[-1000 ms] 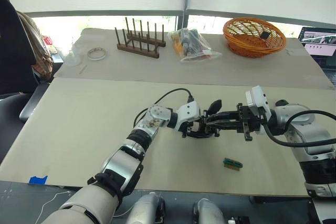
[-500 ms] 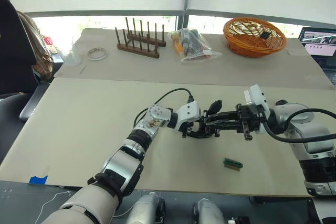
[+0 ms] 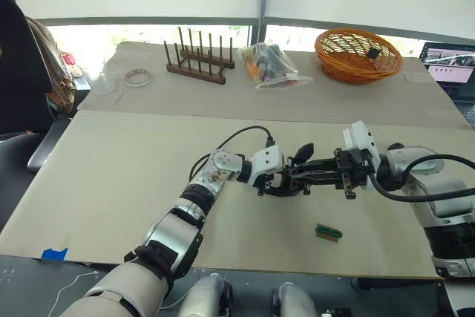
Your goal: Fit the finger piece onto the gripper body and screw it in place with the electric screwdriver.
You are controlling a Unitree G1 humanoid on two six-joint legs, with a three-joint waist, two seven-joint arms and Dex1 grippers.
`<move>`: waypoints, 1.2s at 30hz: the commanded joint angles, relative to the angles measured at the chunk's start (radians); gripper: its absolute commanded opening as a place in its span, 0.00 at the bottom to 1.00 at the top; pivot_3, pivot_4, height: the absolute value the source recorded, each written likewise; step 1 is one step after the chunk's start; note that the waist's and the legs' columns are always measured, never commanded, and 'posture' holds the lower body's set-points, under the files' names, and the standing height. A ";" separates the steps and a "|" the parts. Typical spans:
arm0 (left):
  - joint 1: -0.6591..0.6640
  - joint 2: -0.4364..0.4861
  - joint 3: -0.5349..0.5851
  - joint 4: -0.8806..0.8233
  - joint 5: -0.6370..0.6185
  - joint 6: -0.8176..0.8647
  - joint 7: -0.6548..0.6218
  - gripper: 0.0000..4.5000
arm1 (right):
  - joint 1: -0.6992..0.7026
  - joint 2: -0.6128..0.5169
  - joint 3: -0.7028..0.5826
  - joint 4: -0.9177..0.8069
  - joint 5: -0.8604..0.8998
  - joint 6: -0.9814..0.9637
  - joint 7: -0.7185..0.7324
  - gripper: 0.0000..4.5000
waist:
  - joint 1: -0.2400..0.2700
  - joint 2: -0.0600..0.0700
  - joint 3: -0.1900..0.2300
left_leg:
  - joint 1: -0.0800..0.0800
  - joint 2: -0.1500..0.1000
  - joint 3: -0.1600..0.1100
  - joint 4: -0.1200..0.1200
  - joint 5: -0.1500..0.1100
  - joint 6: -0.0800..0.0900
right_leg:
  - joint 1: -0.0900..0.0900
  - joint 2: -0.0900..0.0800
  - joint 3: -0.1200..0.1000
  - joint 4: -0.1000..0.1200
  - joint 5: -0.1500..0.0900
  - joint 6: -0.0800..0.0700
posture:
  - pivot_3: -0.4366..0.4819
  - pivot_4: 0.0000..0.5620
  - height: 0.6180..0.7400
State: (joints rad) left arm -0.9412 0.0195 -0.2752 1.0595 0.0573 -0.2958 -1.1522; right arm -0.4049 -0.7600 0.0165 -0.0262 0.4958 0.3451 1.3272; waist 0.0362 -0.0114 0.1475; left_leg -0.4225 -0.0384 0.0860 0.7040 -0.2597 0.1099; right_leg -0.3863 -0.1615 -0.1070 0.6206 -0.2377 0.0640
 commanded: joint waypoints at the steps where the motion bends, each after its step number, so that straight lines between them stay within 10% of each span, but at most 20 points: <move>1: 0.003 0.012 0.003 -0.009 0.010 -0.003 0.004 0.51 | 0.086 -0.019 0.029 0.103 -0.097 -0.048 -0.027 0.05 | 0.000 -0.002 -0.003 | 0.000 0.000 0.000 0.000 0.000 0.000 | 0.000 0.000 0.000 0.000 0.000 0.000 | 0.48 0.27 1.00; 36: 0.020 0.010 0.006 -0.021 0.016 -0.006 0.006 0.51 | -0.108 -0.045 0.288 0.152 -0.197 0.165 0.046 0.05 | -0.024 -0.017 -0.027 | 0.002 0.002 -0.001 -0.006 -0.002 -0.001 | 0.002 -0.004 -0.002 -0.008 0.002 -0.002 | 0.48 0.27 1.00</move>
State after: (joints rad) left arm -0.9163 0.0332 -0.2711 1.0582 0.0718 -0.3012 -1.1481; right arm -0.5745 -0.8049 0.1741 0.0440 0.4201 0.4581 1.3937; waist 0.0122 -0.0282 0.1206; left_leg -0.4208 -0.0365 0.0855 0.6975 -0.2613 0.1089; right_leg -0.3847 -0.1658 -0.1089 0.6128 -0.2360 0.0623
